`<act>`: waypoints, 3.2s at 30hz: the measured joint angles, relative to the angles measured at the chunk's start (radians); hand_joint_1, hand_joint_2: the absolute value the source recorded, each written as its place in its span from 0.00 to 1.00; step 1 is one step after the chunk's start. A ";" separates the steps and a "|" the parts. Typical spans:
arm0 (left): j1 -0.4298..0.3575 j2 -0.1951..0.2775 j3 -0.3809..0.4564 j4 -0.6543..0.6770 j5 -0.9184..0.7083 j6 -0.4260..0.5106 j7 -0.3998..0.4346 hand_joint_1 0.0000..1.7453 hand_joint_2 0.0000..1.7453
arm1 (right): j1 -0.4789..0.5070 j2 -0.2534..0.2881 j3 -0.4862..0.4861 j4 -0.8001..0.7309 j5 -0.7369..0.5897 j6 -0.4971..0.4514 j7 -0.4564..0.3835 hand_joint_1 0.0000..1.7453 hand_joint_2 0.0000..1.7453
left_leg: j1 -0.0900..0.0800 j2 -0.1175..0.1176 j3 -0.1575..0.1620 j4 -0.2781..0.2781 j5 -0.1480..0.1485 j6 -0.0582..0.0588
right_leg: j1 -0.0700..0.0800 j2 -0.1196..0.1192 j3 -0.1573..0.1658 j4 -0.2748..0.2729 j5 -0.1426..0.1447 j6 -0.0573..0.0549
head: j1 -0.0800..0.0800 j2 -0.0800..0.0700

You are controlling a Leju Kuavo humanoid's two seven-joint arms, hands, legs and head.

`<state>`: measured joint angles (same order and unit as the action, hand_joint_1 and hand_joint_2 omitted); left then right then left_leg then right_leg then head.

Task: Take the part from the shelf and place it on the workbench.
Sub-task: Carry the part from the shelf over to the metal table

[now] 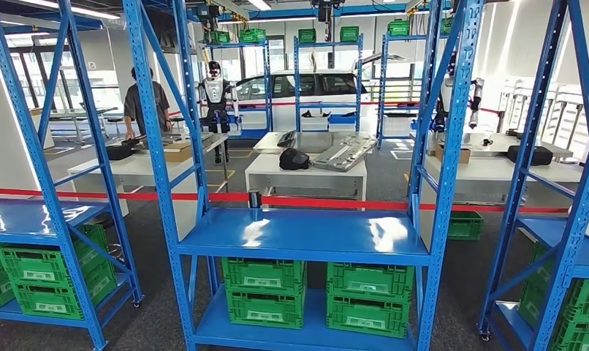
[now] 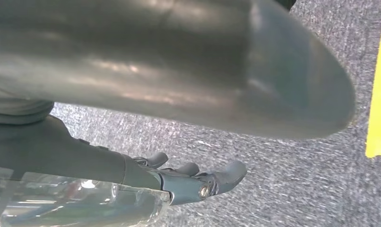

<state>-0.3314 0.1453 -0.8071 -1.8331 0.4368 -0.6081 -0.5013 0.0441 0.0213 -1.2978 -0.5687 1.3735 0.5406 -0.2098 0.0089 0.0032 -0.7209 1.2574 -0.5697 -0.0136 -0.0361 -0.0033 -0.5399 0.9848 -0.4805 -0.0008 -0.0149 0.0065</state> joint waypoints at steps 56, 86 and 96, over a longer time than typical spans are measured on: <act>-0.067 0.015 -0.094 0.002 0.002 0.015 -0.021 0.92 1.00 | -0.005 0.006 -0.057 -0.011 0.195 0.003 -0.081 0.00 0.00 | -0.024 -0.046 0.135 -0.245 0.112 0.032 | 0.008 0.004 -0.019 0.026 0.000 0.012 | 0.007 0.000; -0.069 0.017 -0.096 -0.017 0.003 -0.006 -0.025 0.92 1.00 | -0.003 0.021 -0.072 -0.043 0.198 0.006 -0.083 0.00 0.00 | -0.017 -0.016 0.155 -0.250 0.097 0.030 | 0.003 0.004 -0.031 0.030 0.004 0.021 | 0.005 0.000; -0.064 0.018 -0.086 -0.075 -0.015 -0.027 0.024 0.92 1.00 | 0.005 0.048 -0.074 -0.120 0.199 0.074 -0.105 0.00 0.00 | -0.007 0.021 0.093 -0.123 0.058 0.021 | 0.006 -0.019 -0.025 0.028 0.006 0.001 | -0.004 0.000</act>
<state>-0.3957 0.1631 -0.8928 -1.9082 0.4221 -0.6346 -0.4771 0.0491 0.0690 -1.3715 -0.6883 1.5721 0.6141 -0.3147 0.0016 0.0241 -0.6278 1.1345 -0.5114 0.0069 -0.0302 -0.0226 -0.5653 1.0129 -0.4749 0.0002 -0.0190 0.0065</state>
